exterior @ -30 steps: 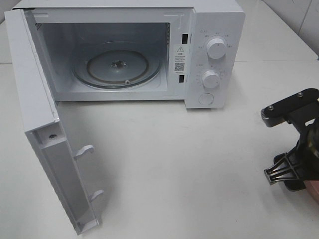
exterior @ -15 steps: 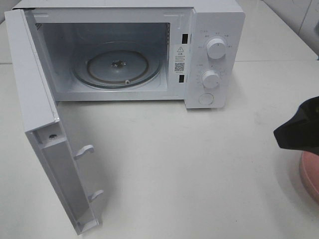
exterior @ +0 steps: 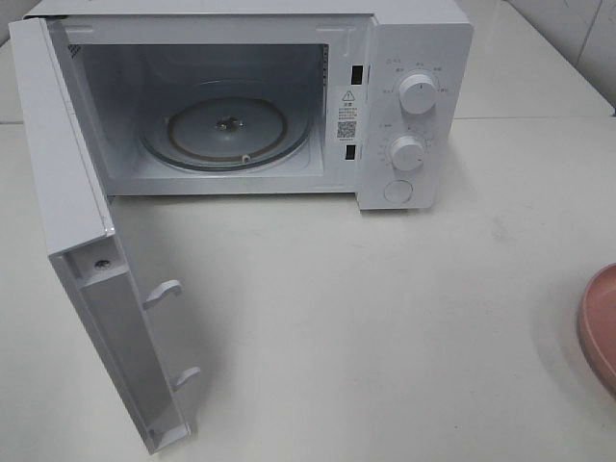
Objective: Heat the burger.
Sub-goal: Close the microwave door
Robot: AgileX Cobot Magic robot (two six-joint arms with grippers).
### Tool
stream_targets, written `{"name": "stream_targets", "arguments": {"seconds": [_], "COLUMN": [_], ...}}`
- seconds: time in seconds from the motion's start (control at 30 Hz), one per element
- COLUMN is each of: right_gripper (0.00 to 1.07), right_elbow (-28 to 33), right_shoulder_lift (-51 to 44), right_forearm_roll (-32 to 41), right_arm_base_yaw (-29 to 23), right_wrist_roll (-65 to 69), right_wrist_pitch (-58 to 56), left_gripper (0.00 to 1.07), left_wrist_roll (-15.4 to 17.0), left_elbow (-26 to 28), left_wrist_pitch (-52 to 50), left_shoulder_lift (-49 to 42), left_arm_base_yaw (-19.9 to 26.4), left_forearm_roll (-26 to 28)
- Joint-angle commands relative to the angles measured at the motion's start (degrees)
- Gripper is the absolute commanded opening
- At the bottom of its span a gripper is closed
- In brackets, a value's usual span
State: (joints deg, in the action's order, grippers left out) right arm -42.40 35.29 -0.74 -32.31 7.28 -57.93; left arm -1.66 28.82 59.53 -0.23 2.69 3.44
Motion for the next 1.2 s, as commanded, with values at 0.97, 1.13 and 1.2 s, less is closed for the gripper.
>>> {"name": "stream_targets", "arguments": {"seconds": [0.97, 1.13, 1.2], "right_gripper": [0.76, 0.76, 0.76], "right_elbow": [12.83, 12.83, 12.83], "right_shoulder_lift": [-37.01, -37.01, -37.01], "right_forearm_roll": [2.46, 2.46, 2.46], "right_arm_base_yaw": [31.05, 31.05, 31.05], "right_wrist_roll": [-3.32, -3.32, -3.32], "right_wrist_pitch": [-1.15, -1.15, -1.15], "left_gripper": [0.96, 0.96, 0.96], "left_wrist_roll": [0.23, 0.23, 0.23], "left_elbow": [-0.17, -0.17, -0.17], "left_wrist_pitch": [-0.11, -0.11, -0.11], "left_shoulder_lift": [-1.2, -1.2, -1.2], "left_arm_base_yaw": [0.17, 0.17, 0.17], "left_forearm_roll": [0.06, 0.06, 0.06]}}
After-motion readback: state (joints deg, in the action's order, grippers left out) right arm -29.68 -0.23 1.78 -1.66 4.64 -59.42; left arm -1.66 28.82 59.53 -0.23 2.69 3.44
